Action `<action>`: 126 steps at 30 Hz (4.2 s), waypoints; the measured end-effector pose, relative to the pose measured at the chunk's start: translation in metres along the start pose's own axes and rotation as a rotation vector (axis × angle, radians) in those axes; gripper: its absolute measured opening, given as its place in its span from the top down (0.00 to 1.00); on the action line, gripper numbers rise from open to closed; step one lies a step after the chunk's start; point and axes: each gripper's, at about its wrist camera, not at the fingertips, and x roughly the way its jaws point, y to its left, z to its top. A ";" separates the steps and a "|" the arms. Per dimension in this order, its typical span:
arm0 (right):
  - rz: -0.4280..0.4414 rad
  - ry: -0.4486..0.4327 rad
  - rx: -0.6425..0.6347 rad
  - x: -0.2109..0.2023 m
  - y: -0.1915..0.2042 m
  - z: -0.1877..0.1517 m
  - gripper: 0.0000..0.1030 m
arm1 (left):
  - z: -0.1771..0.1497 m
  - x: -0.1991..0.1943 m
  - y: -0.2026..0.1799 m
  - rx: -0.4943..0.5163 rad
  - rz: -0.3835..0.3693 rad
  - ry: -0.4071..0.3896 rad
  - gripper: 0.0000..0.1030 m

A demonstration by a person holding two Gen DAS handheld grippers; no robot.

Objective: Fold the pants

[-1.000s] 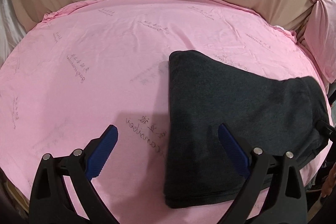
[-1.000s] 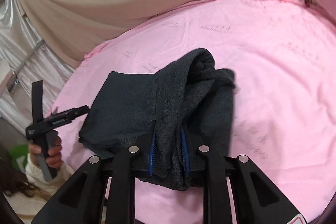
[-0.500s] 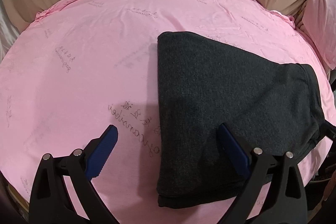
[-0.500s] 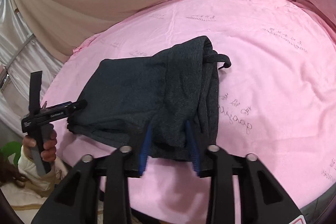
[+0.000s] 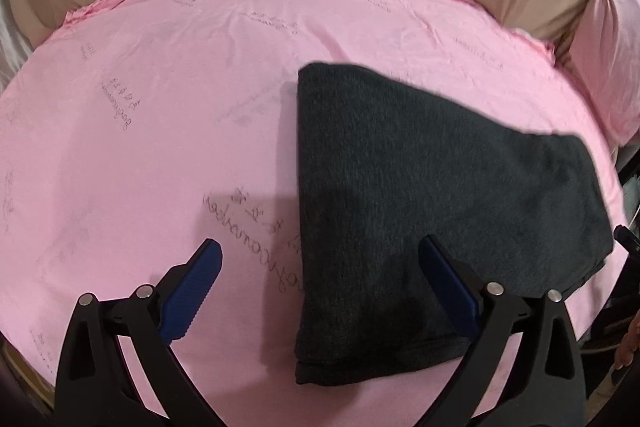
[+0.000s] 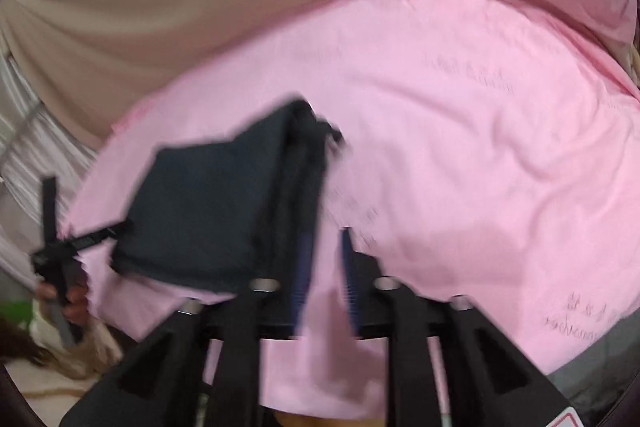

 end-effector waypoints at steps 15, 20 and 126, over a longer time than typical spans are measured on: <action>-0.104 0.115 -0.162 0.099 0.015 0.049 0.87 | 0.050 0.025 -0.003 0.002 0.107 -0.040 0.05; -0.075 0.035 -0.096 0.064 0.020 0.040 0.73 | 0.046 0.038 -0.009 0.035 0.124 -0.015 0.05; 0.095 0.203 -0.281 0.143 0.152 0.007 0.98 | -0.027 -0.011 0.037 0.029 0.162 -0.025 0.15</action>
